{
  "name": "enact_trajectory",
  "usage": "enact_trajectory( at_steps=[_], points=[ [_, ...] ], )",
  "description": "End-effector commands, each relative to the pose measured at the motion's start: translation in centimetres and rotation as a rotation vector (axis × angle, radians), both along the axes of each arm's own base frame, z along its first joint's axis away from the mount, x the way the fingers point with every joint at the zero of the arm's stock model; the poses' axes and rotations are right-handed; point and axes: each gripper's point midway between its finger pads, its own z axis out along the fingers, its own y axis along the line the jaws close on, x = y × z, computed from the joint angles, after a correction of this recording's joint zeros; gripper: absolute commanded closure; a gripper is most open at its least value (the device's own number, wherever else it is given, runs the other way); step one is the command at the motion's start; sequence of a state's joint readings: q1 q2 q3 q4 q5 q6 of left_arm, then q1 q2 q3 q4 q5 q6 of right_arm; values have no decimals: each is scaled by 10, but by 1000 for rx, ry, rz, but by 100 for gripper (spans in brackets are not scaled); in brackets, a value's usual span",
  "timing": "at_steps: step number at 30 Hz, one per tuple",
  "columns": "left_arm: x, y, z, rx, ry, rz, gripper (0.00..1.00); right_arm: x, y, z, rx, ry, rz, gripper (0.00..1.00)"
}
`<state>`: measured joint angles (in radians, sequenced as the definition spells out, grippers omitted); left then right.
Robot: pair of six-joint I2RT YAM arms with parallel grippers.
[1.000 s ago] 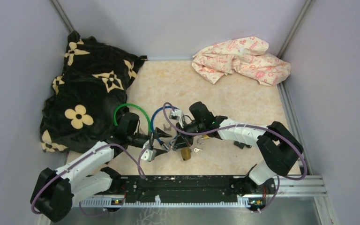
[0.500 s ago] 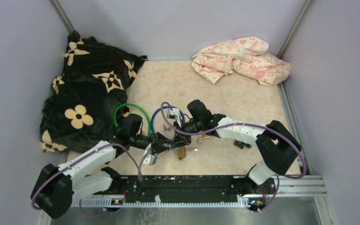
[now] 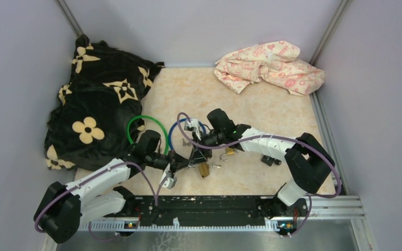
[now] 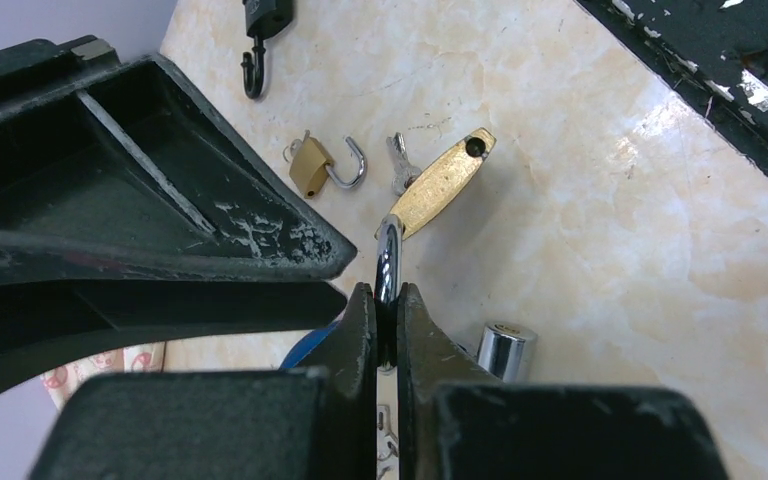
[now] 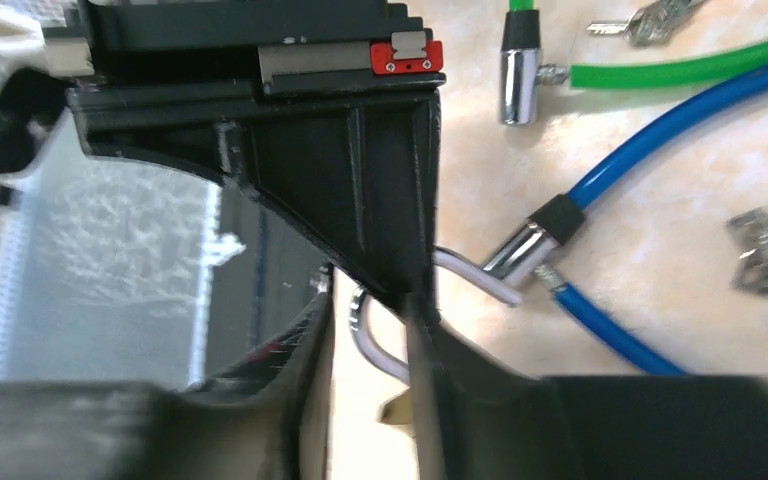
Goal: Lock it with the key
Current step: Pick up the lock from the center of the board.
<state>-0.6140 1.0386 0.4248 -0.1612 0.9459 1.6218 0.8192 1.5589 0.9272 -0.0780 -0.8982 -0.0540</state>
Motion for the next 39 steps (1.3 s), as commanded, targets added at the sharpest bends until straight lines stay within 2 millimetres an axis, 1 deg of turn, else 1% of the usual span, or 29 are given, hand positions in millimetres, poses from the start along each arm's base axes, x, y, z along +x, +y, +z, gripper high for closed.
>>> enact_trajectory(
  at_steps=[1, 2, 3, 4, 7, 8, 9, 10, 11, 13, 15, 18, 20, 23, 26, 27, 30, 33, 39],
  points=[
    [4, 0, 6, -7, 45, 73, 100, 25, -9, 28, 51, -106, -49, 45],
    [7, -1, 11, -20, 102, 125, 100, 31, -18, 30, 62, -97, -78, 17],
    [12, -2, 18, -44, 157, 183, 100, 38, -26, 34, 82, -94, -114, 4],
    [17, -5, 28, -81, 225, 240, 100, 45, -35, 35, 98, -97, -157, 2],
    [28, -13, 63, -208, 455, 390, 100, 63, -51, 46, 154, -187, -259, 2],
    [30, -16, 76, -251, 525, 418, 100, 66, -52, 52, 177, -227, -275, 2],
    [27, -18, 87, -284, 635, 443, 100, 67, -53, 59, 204, -260, -287, 2],
    [27, -21, 102, -324, 657, 440, 100, 69, -54, 66, 235, -291, -297, 2],
    [26, -22, 115, -360, 746, 456, 100, 69, -55, 73, 269, -296, -318, 2],
    [30, -24, 144, -449, 833, 481, 100, 77, -63, 83, 323, -308, -382, 2],
    [37, -20, 176, -562, 884, 491, 100, 81, -73, 95, 391, -287, -412, 1],
    [42, -9, 217, -707, 931, 471, 100, 80, -82, 111, 491, -262, -430, 2],
    [43, 0, 240, -796, 937, 458, 100, 77, -83, 116, 532, -276, -437, 2],
    [42, 11, 268, -904, 917, 442, 100, 72, -85, 130, 637, -290, -451, 2],
    [35, 17, 290, -964, 903, 404, 100, 62, -84, 152, 768, -296, -434, 2],
    [34, 19, 295, -981, 903, 394, 100, 60, -79, 157, 791, -286, -420, 2],
    [30, 24, 308, -1023, 898, 373, 100, 58, -61, 163, 825, -230, -372, 2],
    [29, 28, 313, -1040, 911, 373, 100, 51, -54, 177, 913, -238, -360, 2],
    [26, 32, 320, -1062, 913, 361, 100, 49, -42, 201, 973, -293, -331, 5]
  ],
)
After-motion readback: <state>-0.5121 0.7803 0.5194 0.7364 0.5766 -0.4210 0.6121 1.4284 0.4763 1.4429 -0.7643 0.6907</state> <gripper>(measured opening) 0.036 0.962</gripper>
